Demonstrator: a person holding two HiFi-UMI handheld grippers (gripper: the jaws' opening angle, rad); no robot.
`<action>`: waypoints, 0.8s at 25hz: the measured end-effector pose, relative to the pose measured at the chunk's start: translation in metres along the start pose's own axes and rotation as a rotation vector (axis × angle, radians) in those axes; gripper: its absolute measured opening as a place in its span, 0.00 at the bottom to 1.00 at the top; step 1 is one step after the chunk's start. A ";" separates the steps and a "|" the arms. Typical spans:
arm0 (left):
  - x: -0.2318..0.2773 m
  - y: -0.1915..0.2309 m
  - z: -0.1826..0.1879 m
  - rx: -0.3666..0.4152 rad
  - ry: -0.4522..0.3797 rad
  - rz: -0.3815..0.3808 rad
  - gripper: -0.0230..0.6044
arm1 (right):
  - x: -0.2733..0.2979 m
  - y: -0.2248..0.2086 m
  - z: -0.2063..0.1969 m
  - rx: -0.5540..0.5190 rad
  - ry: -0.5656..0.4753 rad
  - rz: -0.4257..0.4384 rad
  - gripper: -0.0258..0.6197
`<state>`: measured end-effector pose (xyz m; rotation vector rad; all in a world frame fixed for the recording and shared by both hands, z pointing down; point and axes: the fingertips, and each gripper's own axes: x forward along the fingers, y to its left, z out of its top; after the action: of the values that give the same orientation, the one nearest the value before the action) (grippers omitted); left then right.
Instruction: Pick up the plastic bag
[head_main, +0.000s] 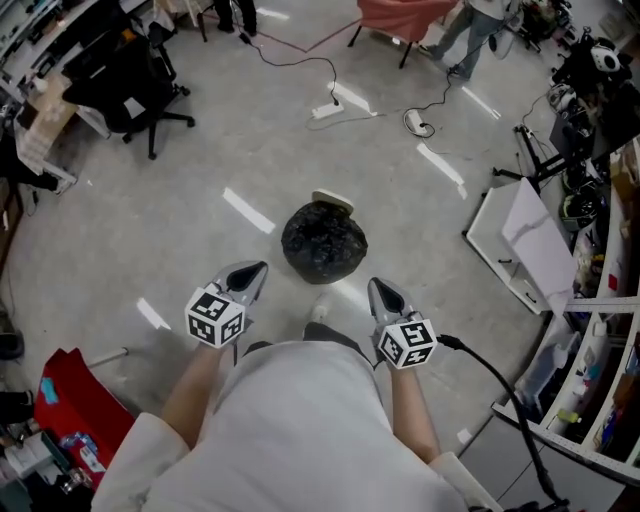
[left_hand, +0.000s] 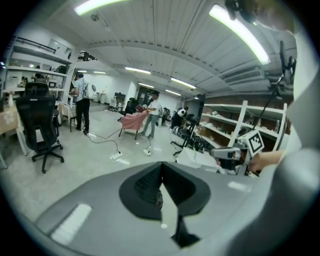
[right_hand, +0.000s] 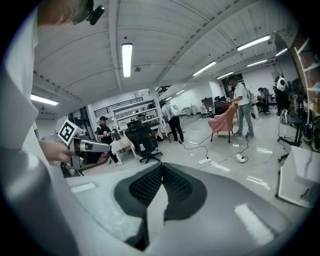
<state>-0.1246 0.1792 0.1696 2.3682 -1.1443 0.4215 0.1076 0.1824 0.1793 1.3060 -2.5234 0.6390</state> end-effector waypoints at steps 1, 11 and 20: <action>0.006 0.003 0.002 -0.002 0.001 0.008 0.04 | 0.006 -0.007 0.001 -0.007 0.008 0.008 0.04; 0.051 0.023 0.016 0.009 0.046 0.049 0.04 | 0.041 -0.052 0.003 -0.038 0.069 0.058 0.07; 0.084 0.049 0.015 0.054 0.115 -0.014 0.04 | 0.067 -0.068 -0.006 0.030 0.088 -0.008 0.07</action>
<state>-0.1115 0.0897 0.2096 2.3628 -1.0758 0.5829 0.1246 0.1025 0.2290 1.2685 -2.4464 0.7187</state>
